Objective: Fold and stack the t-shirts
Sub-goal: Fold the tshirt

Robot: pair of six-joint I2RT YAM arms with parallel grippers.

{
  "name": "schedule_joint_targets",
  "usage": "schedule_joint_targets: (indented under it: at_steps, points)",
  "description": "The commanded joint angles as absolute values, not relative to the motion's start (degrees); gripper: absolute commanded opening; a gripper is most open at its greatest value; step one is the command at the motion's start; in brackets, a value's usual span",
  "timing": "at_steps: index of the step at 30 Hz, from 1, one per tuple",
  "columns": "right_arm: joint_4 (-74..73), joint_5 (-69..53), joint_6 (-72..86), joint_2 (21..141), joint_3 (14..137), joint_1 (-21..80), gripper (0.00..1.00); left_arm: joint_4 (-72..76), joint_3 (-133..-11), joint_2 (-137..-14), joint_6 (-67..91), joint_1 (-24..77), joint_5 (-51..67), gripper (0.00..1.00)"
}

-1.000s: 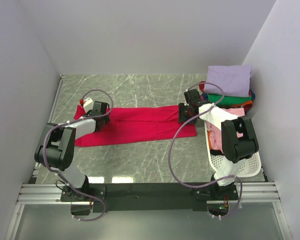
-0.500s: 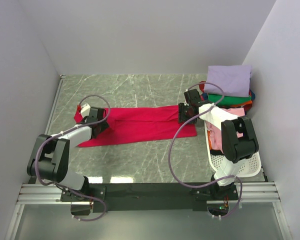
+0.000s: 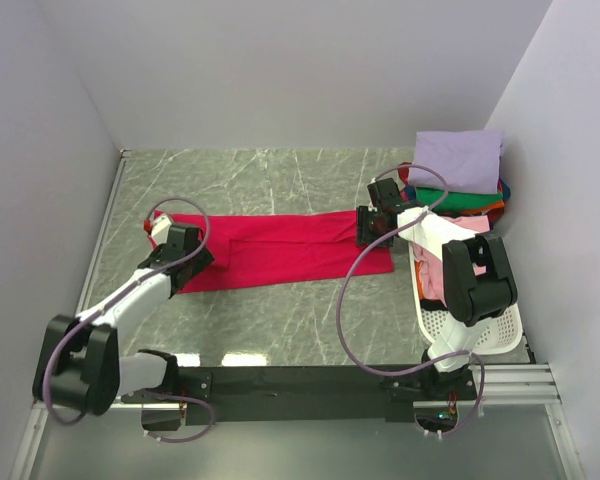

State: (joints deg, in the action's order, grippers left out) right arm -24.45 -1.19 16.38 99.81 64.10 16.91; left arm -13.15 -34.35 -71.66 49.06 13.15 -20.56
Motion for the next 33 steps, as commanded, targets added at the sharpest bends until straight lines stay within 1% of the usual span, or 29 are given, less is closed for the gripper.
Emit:
schedule_joint_targets:
  at_steps: [1, 5, 8, 15, 19, 25, 33]
  points:
    - [-23.6, -1.1, 15.5, 98.7, 65.2, 17.4, 0.58, -14.8, -34.9, -65.8, 51.3, 13.9, -19.4, 0.66]
    - [-23.6, -0.9, 15.5, 98.8, 65.1, 17.3, 0.58, -15.7, -37.9, -63.2, 50.6, 13.9, -20.7, 0.68]
    - [-23.6, -1.1, 15.5, 98.9, 65.2, 17.4, 0.58, -14.0, -40.4, -65.2, 49.3, 13.8, -23.1, 0.69]
    - [-23.5, -1.2, 15.5, 98.3, 65.0, 17.6, 0.58, -4.5, -47.5, -77.9, 46.0, 13.8, -26.0, 0.69]
    - [-23.6, -1.1, 15.4, 97.7, 64.7, 17.7, 0.58, -4.3, -51.2, -85.3, 44.7, 13.0, -26.6, 0.7]
    - [-23.5, -0.9, 15.4, 97.0, 64.3, 17.6, 0.57, -5.8, -50.1, -89.4, 44.6, 10.6, -22.4, 0.7]
    - [-23.6, -0.9, 15.4, 97.6, 64.5, 17.6, 0.58, -7.5, -44.7, -85.4, 45.7, 10.6, -20.2, 0.7]
